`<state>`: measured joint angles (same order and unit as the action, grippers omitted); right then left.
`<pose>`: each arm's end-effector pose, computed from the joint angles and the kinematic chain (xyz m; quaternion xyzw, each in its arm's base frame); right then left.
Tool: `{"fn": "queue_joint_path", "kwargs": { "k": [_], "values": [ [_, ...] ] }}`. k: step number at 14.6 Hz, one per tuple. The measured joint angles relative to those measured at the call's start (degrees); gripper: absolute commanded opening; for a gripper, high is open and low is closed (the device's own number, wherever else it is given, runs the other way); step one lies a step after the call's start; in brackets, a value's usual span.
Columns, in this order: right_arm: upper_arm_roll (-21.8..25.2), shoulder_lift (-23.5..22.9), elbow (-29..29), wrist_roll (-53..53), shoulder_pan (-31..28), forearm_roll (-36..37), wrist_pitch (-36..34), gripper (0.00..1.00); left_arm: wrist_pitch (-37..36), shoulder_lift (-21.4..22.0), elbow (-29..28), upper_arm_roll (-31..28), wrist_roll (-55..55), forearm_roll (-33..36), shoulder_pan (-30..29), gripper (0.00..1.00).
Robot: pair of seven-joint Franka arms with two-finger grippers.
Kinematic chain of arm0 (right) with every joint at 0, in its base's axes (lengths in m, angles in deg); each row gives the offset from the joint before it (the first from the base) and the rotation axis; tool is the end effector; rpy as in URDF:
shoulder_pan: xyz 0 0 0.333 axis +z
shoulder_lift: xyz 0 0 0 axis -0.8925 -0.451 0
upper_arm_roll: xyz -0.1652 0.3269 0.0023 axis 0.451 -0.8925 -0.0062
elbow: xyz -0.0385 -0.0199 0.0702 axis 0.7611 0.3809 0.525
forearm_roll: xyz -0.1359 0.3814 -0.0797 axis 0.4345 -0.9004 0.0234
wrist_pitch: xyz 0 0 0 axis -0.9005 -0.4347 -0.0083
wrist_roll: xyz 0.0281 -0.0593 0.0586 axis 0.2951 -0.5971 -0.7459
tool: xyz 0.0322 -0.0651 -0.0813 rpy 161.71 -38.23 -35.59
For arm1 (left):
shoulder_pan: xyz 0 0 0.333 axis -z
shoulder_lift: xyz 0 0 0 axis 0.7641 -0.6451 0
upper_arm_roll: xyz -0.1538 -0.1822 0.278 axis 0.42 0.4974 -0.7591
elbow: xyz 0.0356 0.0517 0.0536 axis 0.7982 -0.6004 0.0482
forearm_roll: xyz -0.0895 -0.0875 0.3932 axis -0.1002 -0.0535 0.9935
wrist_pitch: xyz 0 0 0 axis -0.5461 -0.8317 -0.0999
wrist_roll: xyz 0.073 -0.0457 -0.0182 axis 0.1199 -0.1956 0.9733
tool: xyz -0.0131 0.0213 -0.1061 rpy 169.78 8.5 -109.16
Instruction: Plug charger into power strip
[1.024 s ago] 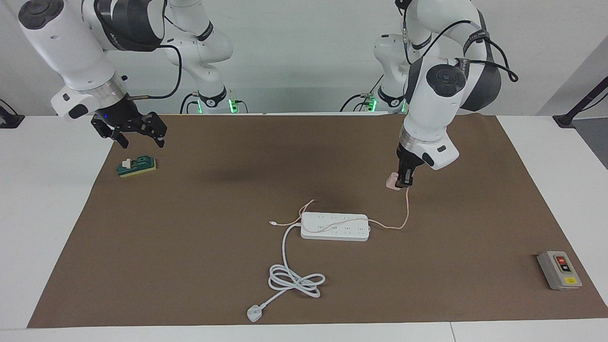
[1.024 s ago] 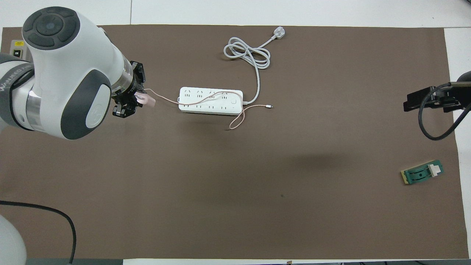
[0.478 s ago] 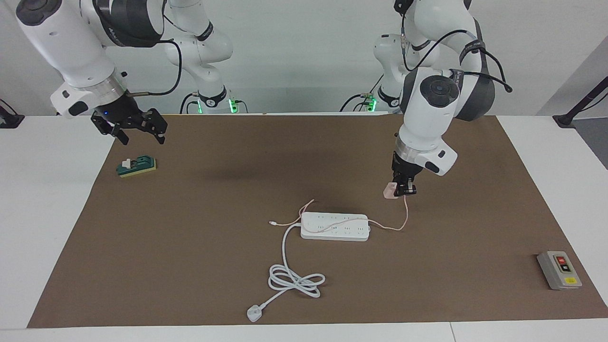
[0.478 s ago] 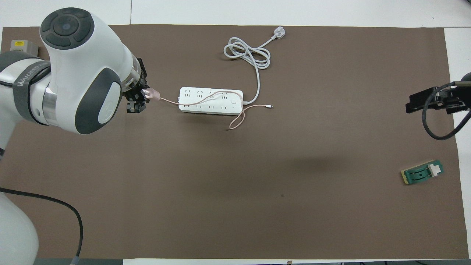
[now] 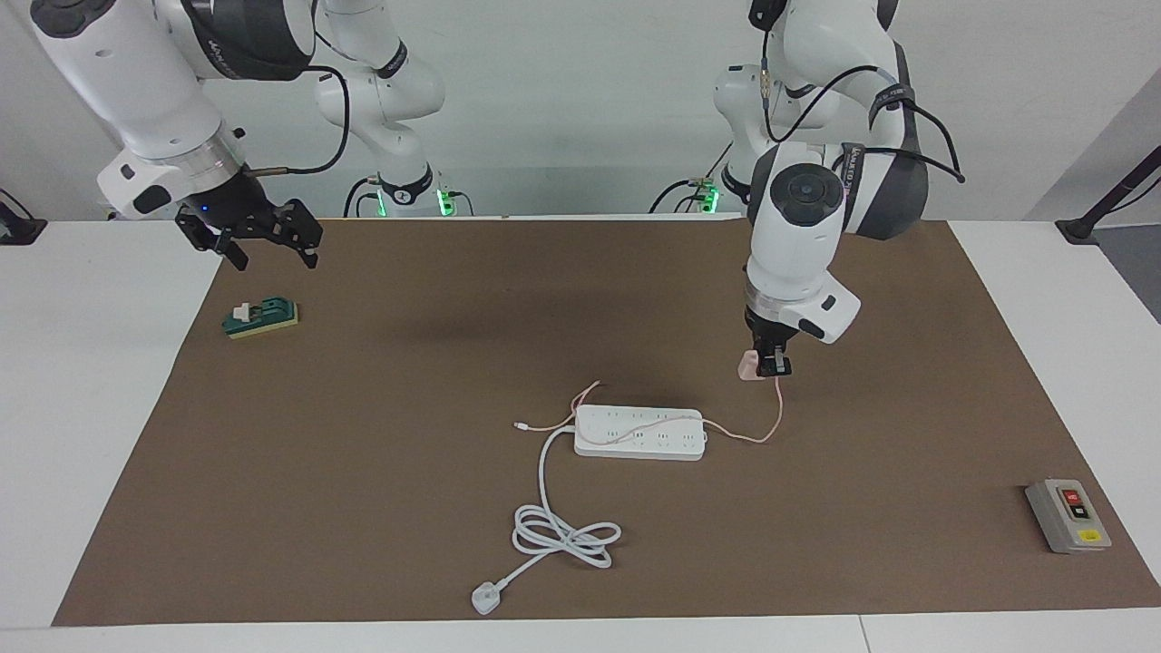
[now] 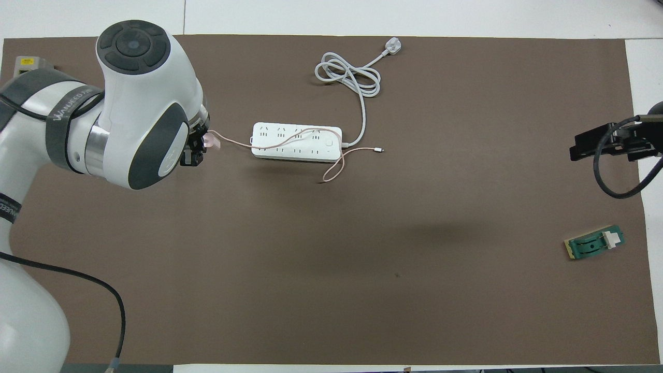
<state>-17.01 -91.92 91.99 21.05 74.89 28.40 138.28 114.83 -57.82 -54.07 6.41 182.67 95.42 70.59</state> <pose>0.5846 -0.0215 0.6488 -0.9993 0.0140 0.0297 0.0205 0.6281 -0.2469 0.5102 -0.7510 -0.6544 -0.0398 0.0777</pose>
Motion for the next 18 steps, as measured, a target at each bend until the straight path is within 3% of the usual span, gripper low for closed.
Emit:
{"fn": "queue_joint_path", "kwargs": {
  "k": [3,6,9,11,14,18],
  "values": [
    [0.1,-0.3,0.0,0.0,0.0,0.0,0.0,1.00,-6.9,4.8,-3.4,1.3,-4.4,-0.2,1.1,0.00],
    [0.0,-0.3,0.0,0.0,0.0,0.0,-0.1,1.00,-14.3,14.1,-11.1,2.0,-9.9,-2.7,3.4,0.00],
    [0.0,-0.3,0.0,0.0,0.0,0.0,-0.2,1.00,-16.2,24.1,-20.4,2.1,-11.9,-4.0,6.0,0.00],
    [0.0,-0.3,0.0,0.0,0.0,0.0,-0.2,1.00,-14.6,26.3,-23.4,2.0,-12.1,-4.1,6.3,0.00],
    [0.1,-0.3,0.0,0.0,-0.1,0.0,-0.3,1.00,-9.7,18.8,-20.7,0.9,-12.0,-4.0,5.5,0.00],
    [0.1,-0.3,0.0,0.0,-0.1,0.0,-0.3,1.00,-7.3,2.6,-6.7,0.1,-9.2,-2.7,2.2,0.00]
  ]
}}
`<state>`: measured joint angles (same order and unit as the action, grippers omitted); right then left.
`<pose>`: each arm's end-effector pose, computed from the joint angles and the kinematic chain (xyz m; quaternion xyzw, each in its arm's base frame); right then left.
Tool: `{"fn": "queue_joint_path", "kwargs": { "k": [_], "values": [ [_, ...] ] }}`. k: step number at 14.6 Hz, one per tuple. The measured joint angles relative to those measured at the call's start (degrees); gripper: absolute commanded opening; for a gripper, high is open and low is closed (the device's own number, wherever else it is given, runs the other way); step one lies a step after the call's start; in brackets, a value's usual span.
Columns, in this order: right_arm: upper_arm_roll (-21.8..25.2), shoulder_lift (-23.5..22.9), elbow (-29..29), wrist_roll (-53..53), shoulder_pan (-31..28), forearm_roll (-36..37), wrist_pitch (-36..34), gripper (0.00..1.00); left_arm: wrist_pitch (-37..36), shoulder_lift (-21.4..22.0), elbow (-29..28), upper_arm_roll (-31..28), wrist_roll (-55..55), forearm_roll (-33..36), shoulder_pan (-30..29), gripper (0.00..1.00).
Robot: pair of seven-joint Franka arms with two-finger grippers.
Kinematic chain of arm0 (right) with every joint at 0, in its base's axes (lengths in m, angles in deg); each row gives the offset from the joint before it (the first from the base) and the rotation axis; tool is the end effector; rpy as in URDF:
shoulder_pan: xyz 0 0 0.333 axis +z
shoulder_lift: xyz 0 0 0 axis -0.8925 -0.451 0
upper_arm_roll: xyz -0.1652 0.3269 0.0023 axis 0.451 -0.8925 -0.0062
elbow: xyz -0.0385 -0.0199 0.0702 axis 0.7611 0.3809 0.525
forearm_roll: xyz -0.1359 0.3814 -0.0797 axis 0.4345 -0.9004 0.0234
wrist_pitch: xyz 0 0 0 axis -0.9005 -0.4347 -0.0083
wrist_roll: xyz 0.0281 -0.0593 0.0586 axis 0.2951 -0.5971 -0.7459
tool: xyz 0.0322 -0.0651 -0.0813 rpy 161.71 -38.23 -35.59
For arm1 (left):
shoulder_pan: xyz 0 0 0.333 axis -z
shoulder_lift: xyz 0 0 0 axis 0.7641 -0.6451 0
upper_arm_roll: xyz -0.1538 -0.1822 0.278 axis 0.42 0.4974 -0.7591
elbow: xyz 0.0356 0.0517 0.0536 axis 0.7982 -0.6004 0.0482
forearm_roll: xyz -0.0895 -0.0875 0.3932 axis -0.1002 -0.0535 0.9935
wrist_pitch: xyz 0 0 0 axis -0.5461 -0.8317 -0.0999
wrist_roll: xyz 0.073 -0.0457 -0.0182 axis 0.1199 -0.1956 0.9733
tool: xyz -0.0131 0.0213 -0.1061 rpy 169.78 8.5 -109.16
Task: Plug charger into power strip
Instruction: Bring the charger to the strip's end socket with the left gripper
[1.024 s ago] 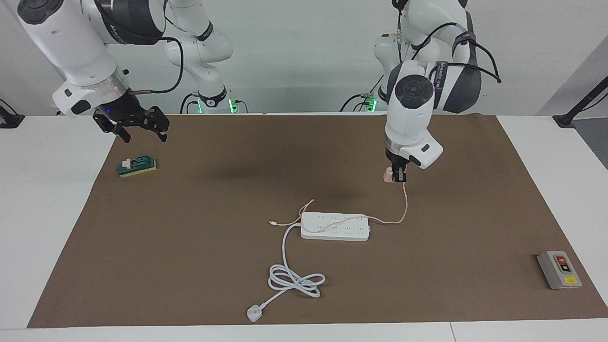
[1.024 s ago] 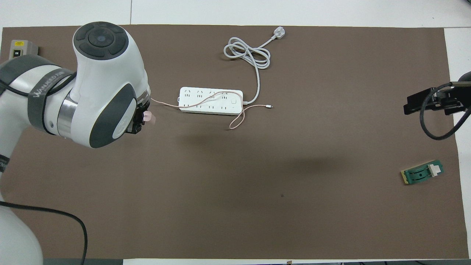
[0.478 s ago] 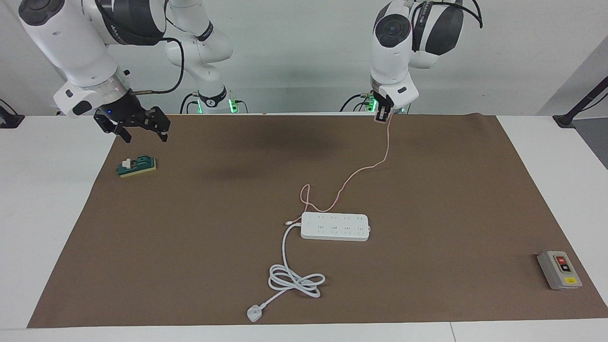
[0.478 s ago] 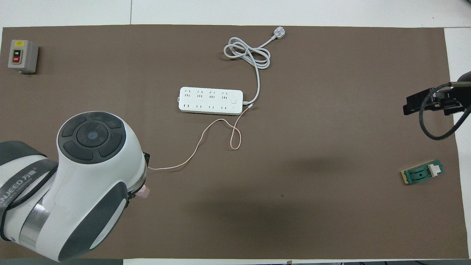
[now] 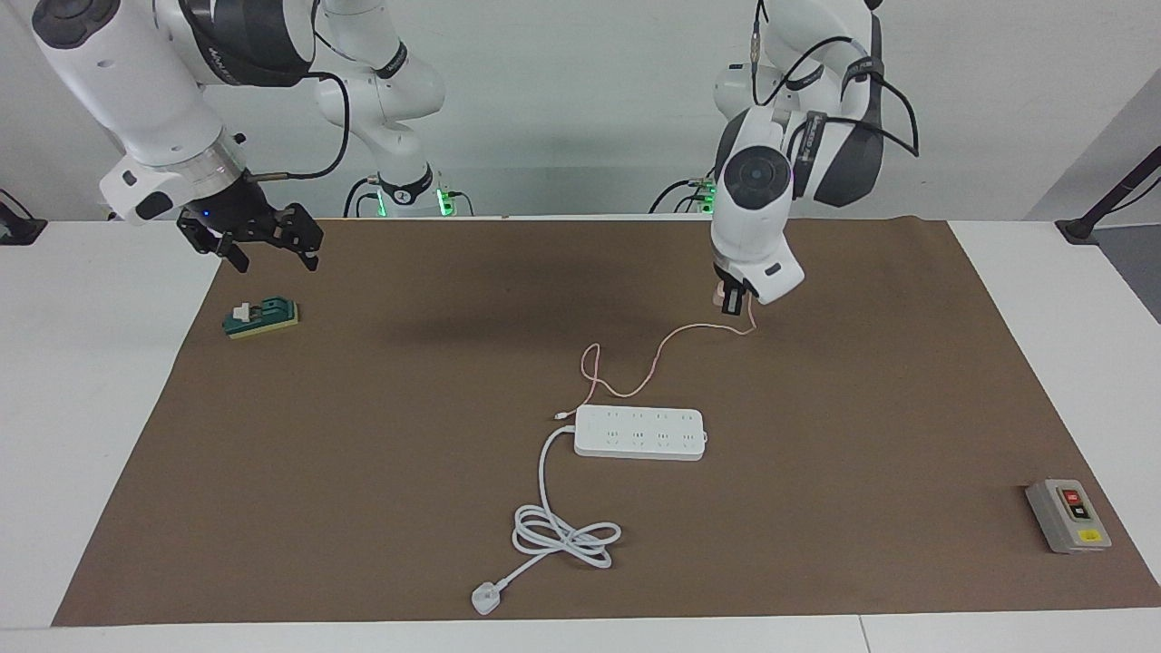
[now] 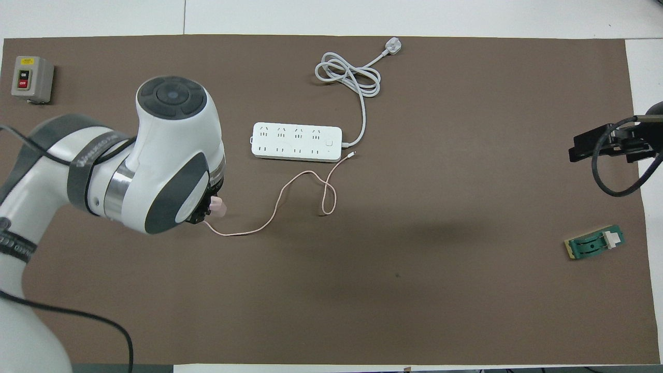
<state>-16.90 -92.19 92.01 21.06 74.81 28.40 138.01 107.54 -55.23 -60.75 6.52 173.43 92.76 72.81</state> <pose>0.5854 -0.0231 0.6455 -0.9991 0.0157 0.0345 0.0201 0.5770 -0.2573 0.4760 -0.8025 -0.5749 0.0311 0.1563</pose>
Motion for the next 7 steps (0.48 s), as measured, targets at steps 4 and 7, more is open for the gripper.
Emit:
{"fn": "queue_joint_path", "kwargs": {
  "k": [4,7],
  "values": [
    [0.0,0.0,0.0,0.0,0.0,0.0,0.0,1.00,1.4,-6.6,9.2,-1.3,2.9,0.5,-1.0,0.00],
    [0.0,0.0,0.0,0.0,0.0,0.0,0.0,1.00,8.0,-7.2,10.5,-1.7,4.4,0.5,-1.0,0.00]
  ]
}}
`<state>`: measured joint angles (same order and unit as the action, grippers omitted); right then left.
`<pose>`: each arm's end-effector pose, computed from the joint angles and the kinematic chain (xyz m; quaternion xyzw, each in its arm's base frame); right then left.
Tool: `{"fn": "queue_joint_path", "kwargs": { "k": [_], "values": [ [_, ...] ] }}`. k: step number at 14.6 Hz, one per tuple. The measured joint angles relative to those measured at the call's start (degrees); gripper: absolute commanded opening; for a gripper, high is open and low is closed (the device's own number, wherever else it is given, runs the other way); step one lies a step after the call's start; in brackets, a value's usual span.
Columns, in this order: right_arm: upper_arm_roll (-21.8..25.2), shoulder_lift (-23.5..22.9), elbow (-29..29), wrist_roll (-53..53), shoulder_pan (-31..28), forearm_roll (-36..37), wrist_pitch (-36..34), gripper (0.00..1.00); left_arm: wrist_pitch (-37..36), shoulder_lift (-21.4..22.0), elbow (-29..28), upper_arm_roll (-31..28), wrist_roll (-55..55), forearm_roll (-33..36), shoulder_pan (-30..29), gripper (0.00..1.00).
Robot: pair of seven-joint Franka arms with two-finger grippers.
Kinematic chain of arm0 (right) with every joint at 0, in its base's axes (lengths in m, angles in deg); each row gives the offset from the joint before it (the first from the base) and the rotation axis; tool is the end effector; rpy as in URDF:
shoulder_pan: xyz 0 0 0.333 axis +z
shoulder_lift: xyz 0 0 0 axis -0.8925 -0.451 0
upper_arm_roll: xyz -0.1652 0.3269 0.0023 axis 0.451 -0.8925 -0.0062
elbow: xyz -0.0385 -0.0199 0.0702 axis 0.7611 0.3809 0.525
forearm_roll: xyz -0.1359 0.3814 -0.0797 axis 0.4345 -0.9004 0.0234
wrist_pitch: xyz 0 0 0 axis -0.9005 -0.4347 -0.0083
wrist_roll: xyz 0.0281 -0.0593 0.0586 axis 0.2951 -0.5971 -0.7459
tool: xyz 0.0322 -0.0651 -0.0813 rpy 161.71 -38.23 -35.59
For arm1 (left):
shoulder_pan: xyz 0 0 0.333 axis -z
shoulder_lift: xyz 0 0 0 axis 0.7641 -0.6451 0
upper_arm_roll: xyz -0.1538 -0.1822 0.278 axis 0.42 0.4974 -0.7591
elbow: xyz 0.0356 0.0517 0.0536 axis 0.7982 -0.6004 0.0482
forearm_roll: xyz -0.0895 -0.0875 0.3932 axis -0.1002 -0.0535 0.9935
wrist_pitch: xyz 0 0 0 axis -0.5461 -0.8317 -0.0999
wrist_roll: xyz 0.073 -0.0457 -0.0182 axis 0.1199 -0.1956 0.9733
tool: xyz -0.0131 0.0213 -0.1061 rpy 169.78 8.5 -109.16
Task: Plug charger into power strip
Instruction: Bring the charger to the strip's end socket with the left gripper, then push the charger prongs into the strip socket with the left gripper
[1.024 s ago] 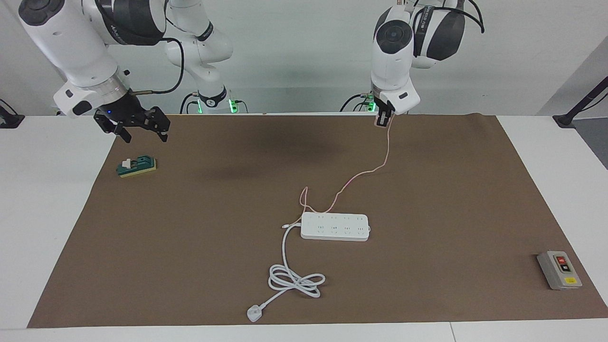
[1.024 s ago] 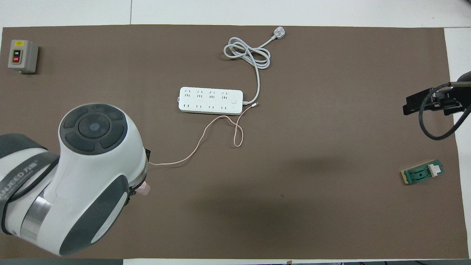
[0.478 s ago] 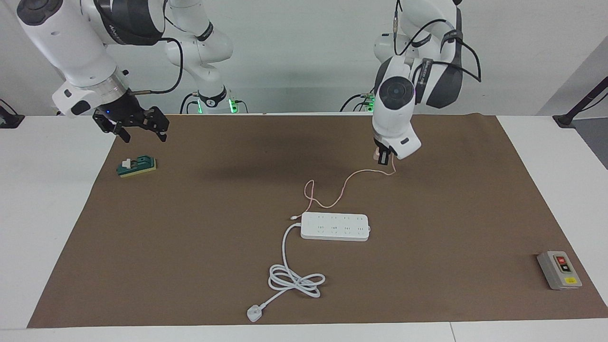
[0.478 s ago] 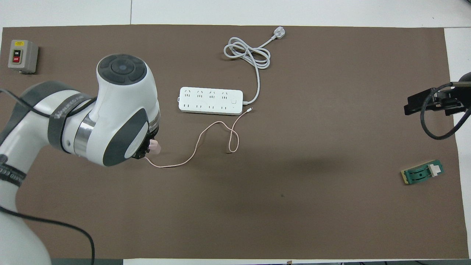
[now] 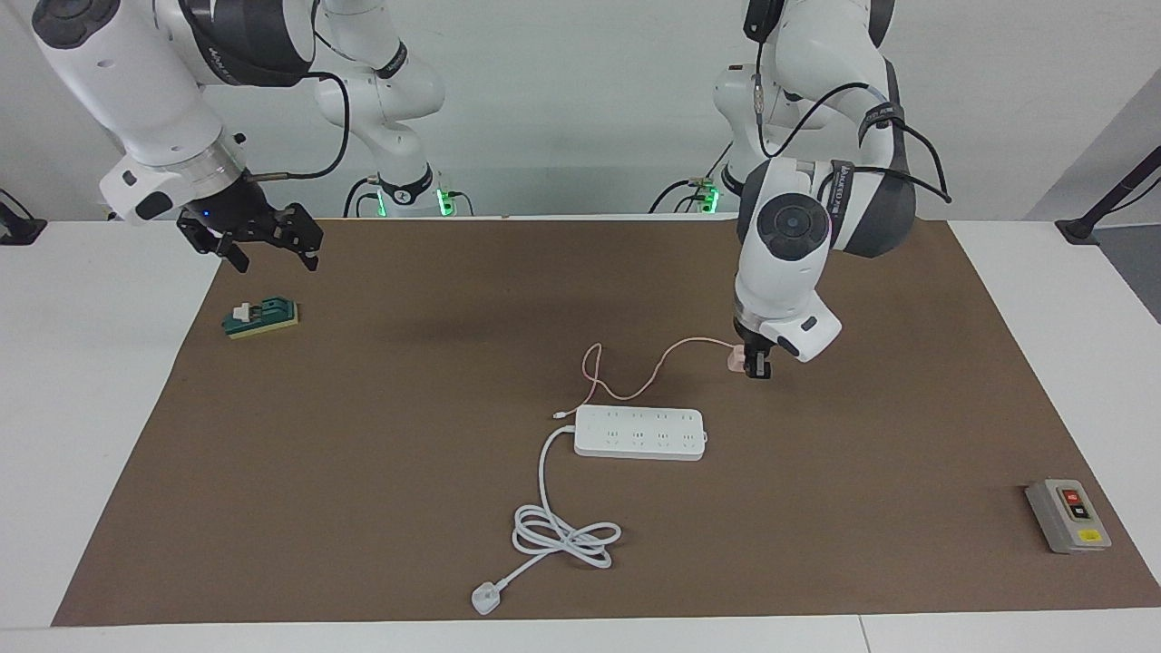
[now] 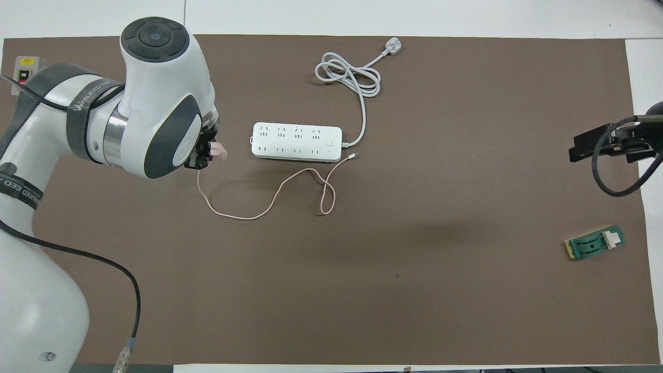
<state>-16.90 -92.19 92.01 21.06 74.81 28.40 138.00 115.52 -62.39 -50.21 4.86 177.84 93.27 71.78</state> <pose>0.5854 -0.0231 0.6455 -0.9991 0.0157 0.0346 0.0201 0.6504 -0.2576 0.4887 -0.7747 -0.6277 -0.0230 0.0729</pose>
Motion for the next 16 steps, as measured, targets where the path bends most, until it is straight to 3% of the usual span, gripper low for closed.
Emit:
{"fn": "queue_joint_path", "kwargs": {
  "k": [3,6,10,16],
  "values": [
    [0.0,0.0,0.0,0.0,0.0,0.0,0.0,1.00,7.0,-0.7,0.1,0.0,0.6,0.0,0.2,0.00],
    [0.0,0.0,0.0,0.0,0.0,0.0,0.0,1.00,11.3,-4.5,0.5,0.2,2.9,0.0,1.1,0.00],
    [0.0,0.0,0.0,0.0,0.0,0.0,0.0,1.00,12.4,-10.0,3.3,0.3,4.0,0.1,2.6,0.00],
    [0.0,0.0,0.0,0.0,0.0,0.0,0.0,1.00,12.1,-11.1,3.9,0.3,5.9,0.4,4.3,0.00]
  ]
}}
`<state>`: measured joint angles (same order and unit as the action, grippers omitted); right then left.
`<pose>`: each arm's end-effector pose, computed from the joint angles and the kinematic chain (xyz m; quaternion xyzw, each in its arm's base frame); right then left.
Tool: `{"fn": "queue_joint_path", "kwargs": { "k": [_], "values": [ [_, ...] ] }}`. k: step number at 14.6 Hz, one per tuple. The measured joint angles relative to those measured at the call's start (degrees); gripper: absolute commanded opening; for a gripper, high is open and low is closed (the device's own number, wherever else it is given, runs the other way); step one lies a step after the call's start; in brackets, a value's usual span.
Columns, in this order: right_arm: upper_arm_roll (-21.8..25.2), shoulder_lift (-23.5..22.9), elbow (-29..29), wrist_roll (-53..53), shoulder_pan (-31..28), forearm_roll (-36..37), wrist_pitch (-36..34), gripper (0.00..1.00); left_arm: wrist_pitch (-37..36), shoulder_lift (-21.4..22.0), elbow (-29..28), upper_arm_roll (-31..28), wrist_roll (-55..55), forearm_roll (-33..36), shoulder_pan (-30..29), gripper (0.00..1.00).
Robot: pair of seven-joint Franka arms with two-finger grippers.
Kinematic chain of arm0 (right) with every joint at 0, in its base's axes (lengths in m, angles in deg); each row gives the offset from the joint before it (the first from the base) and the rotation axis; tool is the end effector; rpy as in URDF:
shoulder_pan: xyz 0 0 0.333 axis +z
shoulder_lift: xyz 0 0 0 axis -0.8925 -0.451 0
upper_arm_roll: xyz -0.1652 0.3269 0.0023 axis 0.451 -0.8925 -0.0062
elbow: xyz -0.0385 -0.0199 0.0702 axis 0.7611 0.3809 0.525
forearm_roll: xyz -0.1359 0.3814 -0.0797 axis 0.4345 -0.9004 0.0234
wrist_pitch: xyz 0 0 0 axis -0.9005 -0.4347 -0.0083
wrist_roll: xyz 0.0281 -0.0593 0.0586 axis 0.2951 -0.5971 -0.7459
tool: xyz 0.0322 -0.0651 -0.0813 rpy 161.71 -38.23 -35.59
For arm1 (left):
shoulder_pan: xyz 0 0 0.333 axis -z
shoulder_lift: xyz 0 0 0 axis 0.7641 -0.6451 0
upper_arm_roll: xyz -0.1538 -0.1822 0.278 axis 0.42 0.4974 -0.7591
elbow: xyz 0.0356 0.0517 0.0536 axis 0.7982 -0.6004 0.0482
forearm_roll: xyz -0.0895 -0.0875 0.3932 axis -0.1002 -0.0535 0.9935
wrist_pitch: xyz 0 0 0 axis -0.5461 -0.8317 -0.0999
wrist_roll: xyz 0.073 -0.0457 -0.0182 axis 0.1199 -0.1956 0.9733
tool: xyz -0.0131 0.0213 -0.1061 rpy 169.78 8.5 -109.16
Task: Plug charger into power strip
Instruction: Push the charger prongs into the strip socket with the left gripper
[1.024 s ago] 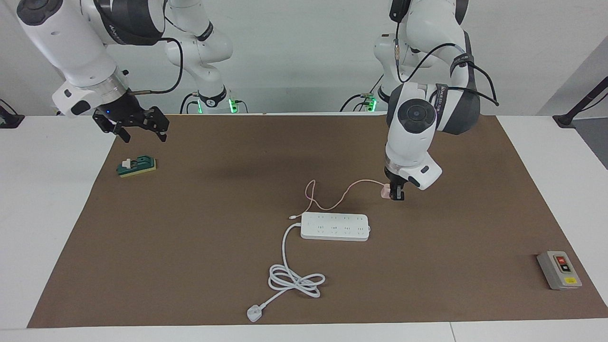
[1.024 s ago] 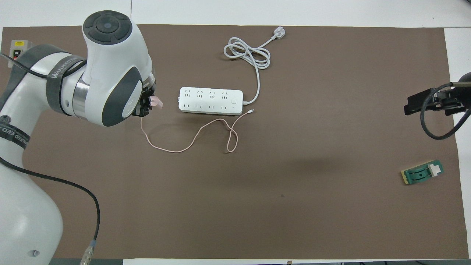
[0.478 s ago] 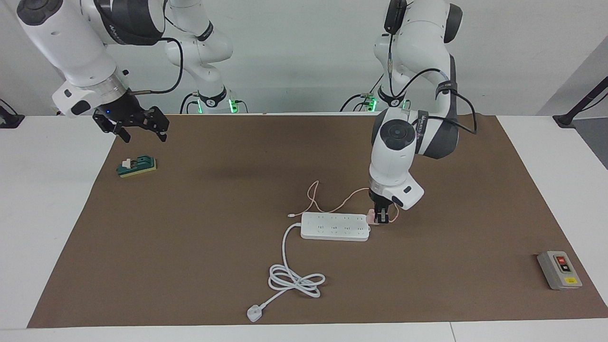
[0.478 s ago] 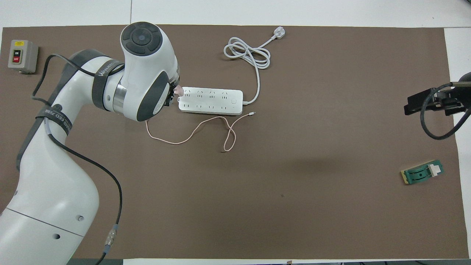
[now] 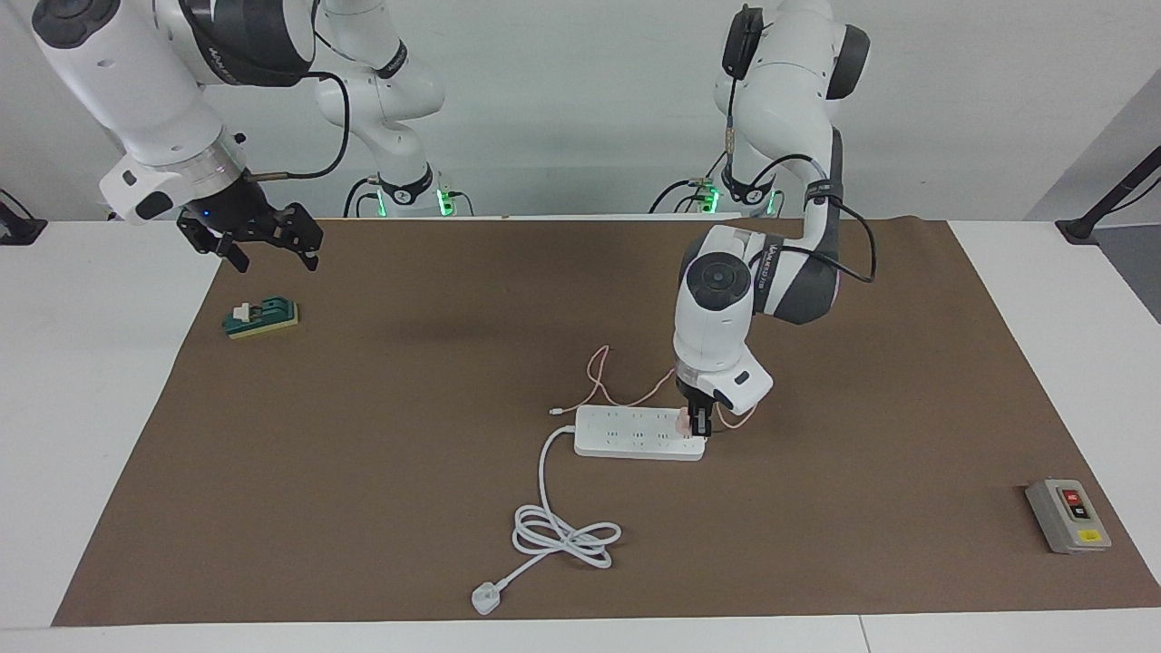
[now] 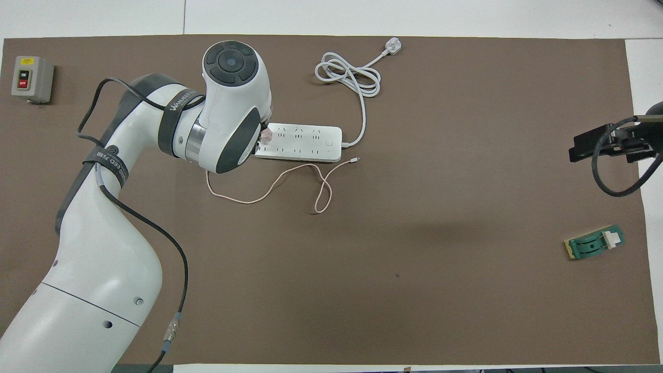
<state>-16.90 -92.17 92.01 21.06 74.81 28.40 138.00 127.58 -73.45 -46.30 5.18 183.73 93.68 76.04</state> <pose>0.5853 -0.0231 0.6457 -0.9991 0.0157 0.0344 0.0202 0.6785 -0.3358 0.3981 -0.7747 -0.6301 -0.0438 0.0301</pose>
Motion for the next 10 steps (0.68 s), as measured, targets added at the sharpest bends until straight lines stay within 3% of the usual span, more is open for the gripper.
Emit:
{"fn": "queue_joint_path", "kwargs": {
  "k": [10],
  "values": [
    [0.0,0.0,0.0,0.0,0.0,0.0,0.0,1.00,-5.5,0.0,0.4,0.0,0.1,0.1,0.0,0.00]
  ]
}}
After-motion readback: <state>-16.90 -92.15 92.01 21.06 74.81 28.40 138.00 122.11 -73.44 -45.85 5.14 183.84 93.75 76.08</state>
